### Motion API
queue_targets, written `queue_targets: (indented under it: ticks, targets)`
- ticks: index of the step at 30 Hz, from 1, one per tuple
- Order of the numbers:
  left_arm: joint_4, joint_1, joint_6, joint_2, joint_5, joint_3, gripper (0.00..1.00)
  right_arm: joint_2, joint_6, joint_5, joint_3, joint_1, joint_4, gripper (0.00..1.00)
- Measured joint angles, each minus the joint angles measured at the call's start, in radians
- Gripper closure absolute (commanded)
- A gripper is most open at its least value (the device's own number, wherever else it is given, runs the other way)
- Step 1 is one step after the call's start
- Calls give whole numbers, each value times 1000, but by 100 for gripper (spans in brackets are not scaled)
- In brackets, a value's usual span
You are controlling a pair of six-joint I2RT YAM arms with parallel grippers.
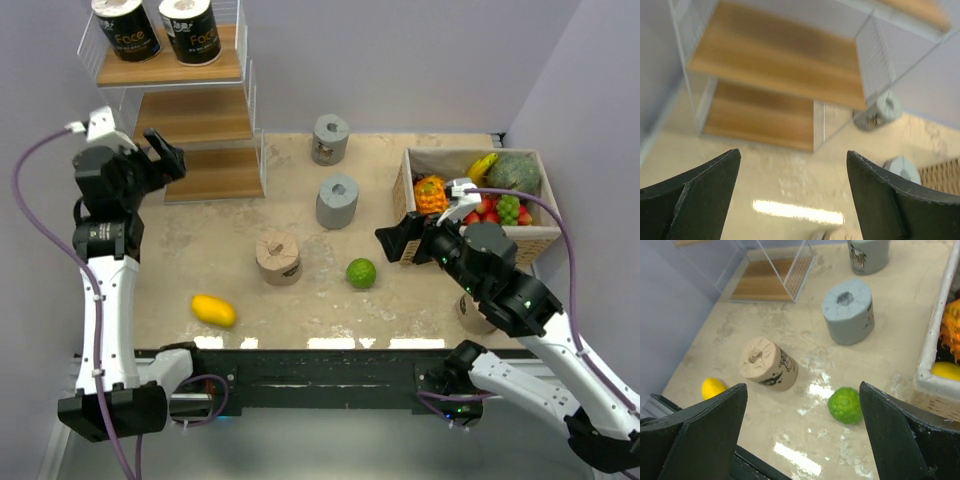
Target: Place and organize the paper towels onto the shelf
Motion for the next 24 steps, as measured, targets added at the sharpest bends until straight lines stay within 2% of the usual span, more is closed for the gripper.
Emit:
queue_targets:
  ticks: [4,10,13,17,21,24]
  targets:
    - [-50,0,-29,-10,70,-204,8,25,13,6,-31,0,-27,4]
    - [-78,-25,-78,-66,141,-399,9,67,69,10,-75,0,-42,5]
    - [-68,-126,-105,-103,140,-454,12,86,93,5,-93,0,-35,6]
    - [-55,-294,-113,-72,117,-467,16,98,111,-11,-105,0,-29,6]
    - [-59,-441,-82,-39,29,-460,16,94,114,-17,-107,0,-26,5]
    - [-96,-568,-33,-5,-65,-393,14,84,113,-17,-110,0,-23,5]
